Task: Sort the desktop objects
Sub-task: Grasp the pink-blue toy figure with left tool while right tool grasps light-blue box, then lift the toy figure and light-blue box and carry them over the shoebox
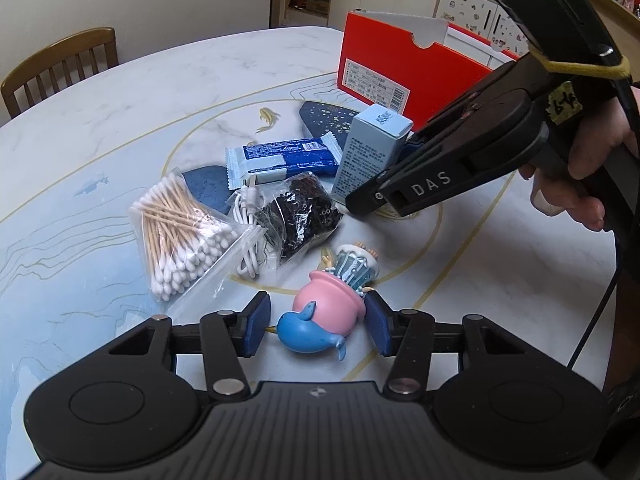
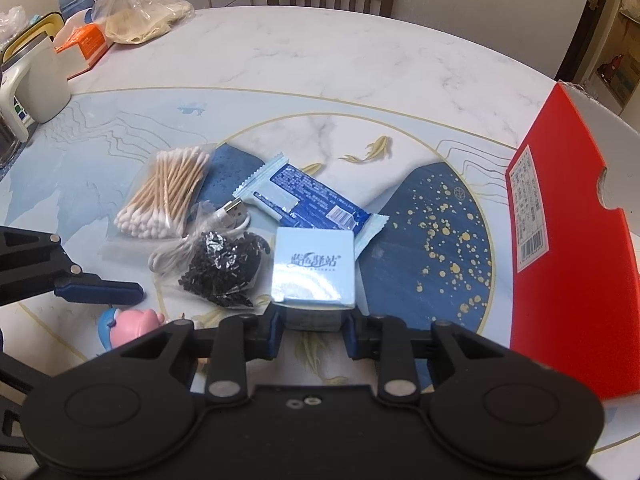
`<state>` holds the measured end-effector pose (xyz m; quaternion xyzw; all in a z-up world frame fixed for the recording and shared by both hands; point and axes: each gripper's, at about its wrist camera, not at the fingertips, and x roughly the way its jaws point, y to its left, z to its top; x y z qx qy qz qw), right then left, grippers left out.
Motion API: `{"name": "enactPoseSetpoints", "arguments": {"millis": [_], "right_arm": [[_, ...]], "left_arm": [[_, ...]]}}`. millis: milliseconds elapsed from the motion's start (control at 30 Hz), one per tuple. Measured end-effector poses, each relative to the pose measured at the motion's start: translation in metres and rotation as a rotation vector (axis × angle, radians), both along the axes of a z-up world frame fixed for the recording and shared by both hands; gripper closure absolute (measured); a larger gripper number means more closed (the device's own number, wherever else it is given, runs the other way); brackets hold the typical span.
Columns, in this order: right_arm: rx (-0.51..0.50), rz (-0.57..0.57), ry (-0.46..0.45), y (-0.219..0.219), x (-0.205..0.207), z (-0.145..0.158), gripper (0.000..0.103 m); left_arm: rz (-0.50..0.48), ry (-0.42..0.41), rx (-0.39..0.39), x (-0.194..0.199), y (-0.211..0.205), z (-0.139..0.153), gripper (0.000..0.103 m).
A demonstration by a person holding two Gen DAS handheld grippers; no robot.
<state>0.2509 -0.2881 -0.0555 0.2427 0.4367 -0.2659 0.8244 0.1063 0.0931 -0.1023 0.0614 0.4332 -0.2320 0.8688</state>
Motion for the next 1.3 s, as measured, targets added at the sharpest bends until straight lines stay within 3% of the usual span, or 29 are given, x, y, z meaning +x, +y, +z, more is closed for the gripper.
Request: {"name": "enactPoseSetpoints", "arguments": {"millis": [1300], "right_arm": [[-0.011,-0.028,-0.097,0.047,-0.088,0.048,0.075]], "left_arm": [[0.021,0.024,-0.060,-0.037,-0.027,0.035,0.054]]}}
